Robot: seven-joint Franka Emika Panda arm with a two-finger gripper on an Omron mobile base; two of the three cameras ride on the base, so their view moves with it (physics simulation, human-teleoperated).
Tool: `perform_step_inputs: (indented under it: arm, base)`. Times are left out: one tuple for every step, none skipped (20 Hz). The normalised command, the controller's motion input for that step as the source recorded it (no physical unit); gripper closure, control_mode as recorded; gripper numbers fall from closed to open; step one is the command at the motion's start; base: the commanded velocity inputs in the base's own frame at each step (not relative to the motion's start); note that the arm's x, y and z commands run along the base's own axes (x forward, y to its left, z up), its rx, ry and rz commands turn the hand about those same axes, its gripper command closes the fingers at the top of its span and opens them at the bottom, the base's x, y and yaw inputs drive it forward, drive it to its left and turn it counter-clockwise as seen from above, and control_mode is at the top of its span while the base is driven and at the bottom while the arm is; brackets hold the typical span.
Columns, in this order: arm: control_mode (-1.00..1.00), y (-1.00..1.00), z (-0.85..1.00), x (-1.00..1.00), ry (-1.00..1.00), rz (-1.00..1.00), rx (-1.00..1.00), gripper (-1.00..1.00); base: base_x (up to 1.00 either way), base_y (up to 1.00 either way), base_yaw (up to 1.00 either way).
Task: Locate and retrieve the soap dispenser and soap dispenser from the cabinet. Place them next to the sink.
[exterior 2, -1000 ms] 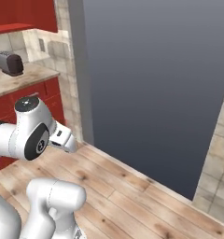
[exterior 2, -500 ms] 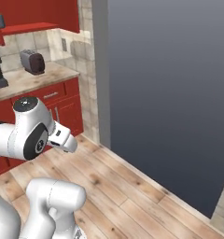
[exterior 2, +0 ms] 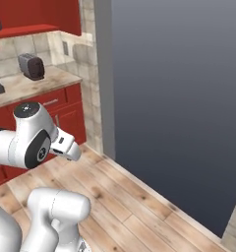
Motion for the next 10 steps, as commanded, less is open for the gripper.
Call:
perform_step_inputs:
  arm:
    - [1.00,0.00,0.00,0.00,0.00,0.00,0.00,-1.00]
    - [1.00,0.00,0.00,0.00,0.00,0.00,0.00,-1.00]
    - [1.00,0.00,0.00,0.00,0.00,0.00,0.00,-1.00]
    - [1.00,0.00,0.00,0.00,0.00,0.00,0.00,-1.00]
    - [1.00,0.00,0.00,0.00,0.00,0.00,0.00,-1.00]
    - [1.00,0.00,0.00,0.00,0.00,0.00,0.00,-1.00]
    - [1.00,0.00,0.00,0.00,0.00,0.00,0.00,-1.00]
    - [1.00,0.00,0.00,0.00,0.00,0.00,0.00,-1.00]
    - [1.00,0.00,0.00,0.00,0.00,0.00,0.00,-1.00]
    - [1.00,0.00,0.00,0.00,0.00,0.00,0.00,-1.00]
  base:
    - [0.54,0.08,0.00]
    - [0.56,0.10,0.00]
    - [0.56,0.10,0.00]
    - [0.56,0.10,0.00]
    - [0.55,0.10,0.00]
    - [0.54,0.11,0.00]
    - [0.54,0.12,0.00]
    - [0.55,0.13,0.00]
    - [0.54,0.15,0.00]
    - [0.51,0.16,0.00]
